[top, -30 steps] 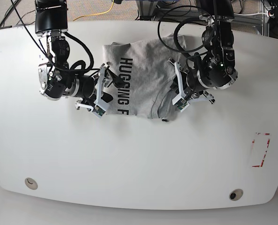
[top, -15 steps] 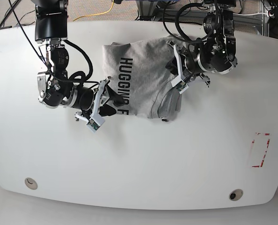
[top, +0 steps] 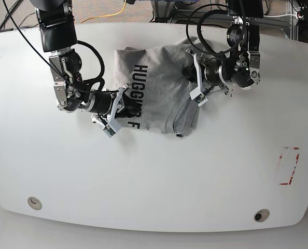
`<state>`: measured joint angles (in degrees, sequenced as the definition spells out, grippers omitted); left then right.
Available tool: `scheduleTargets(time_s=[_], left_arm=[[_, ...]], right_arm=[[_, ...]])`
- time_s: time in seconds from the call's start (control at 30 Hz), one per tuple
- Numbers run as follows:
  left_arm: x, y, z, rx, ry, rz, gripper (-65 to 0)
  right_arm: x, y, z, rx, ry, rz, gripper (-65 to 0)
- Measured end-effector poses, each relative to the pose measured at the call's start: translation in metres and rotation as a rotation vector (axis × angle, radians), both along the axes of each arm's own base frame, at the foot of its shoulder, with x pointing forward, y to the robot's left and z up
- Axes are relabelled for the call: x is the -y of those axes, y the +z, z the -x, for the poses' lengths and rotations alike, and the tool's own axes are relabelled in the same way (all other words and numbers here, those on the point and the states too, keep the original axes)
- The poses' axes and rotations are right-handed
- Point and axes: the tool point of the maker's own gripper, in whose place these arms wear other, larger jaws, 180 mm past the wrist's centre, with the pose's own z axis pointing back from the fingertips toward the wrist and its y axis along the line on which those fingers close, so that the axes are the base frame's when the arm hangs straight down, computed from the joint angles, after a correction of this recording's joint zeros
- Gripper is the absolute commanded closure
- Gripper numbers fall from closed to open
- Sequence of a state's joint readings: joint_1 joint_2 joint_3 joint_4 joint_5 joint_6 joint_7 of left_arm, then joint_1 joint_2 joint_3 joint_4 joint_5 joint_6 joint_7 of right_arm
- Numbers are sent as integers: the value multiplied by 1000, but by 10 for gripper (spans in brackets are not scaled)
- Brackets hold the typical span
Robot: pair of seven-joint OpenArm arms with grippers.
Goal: Layout the t-shirt on the table in an organized manner, then fold the t-shirt properly
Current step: 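Lower the left gripper and grasp the bundle beside the right gripper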
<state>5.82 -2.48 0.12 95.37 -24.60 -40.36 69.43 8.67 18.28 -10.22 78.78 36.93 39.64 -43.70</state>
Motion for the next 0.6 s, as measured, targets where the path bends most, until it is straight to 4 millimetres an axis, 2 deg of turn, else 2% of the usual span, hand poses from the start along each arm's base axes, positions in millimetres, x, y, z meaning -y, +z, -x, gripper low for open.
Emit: scheduleTargets(time_s=[0.13,0.23,0.3,0.43,0.47,0.6], left_arm=[[-5,4,-15,22,-3,-21,-103],[-10,4,-28,34,-35,-68,-103],[-11,7,-42,47,-68,-97,-103],[-5,8,-71,78,-127,-116,-103],[-2,10,-79,94,-133,-109,-103],[13,9,-98,117,-191,-99,-103]], right_arm=[[1,-14,12,1,-9,11,-97],[2,-25,29,-28,-25,-7,-95],[0,-24,34,-30,-39,-41,-95],[-2,-29,55,-48,-35,-46,-95],[-2,-25,56,-34,-33,-44,-95],[-10,-24,83,-48,0,-50,-95]])
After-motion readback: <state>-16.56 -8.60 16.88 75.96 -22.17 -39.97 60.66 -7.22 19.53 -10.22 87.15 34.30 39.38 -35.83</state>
